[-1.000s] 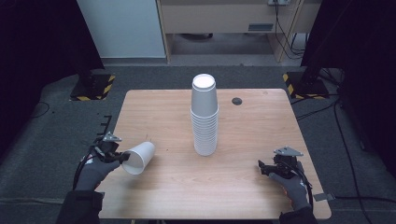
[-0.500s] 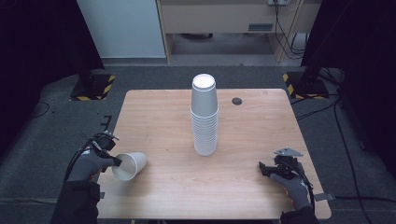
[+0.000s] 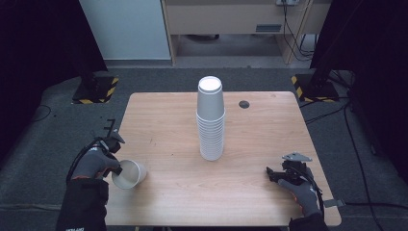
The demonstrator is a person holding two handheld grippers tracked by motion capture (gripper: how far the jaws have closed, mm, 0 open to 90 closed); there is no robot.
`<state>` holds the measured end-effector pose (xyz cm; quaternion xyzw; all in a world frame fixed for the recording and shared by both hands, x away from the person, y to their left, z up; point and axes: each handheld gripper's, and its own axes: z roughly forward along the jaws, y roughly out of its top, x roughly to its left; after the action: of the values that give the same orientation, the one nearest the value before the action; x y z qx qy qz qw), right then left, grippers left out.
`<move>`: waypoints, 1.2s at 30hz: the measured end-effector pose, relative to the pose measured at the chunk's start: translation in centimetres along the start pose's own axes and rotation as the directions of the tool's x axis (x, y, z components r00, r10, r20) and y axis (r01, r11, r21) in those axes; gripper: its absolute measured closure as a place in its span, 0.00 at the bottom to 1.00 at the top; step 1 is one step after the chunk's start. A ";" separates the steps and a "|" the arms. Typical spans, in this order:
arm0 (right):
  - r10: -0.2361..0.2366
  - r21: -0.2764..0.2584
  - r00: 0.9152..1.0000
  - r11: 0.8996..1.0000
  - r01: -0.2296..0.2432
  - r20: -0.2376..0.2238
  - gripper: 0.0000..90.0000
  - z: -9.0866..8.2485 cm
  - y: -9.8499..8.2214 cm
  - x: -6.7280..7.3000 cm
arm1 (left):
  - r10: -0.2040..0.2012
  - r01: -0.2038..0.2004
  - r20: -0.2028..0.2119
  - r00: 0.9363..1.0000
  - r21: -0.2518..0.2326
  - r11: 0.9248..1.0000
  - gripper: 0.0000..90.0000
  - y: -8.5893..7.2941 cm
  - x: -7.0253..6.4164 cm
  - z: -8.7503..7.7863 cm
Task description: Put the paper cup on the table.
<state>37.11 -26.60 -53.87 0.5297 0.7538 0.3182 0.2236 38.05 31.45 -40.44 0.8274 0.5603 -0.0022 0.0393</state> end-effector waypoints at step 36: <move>0.002 -0.001 1.000 1.000 -0.002 0.000 0.07 0.0 0.0 0.1 | -0.081 0.082 0.017 0.997 -0.328 0.941 0.62 0.6 0.5 1.0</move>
<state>37.10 -26.54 -53.89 0.5305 0.7530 0.3187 0.2236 38.87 31.58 -41.43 0.7854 0.5864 0.0881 0.1773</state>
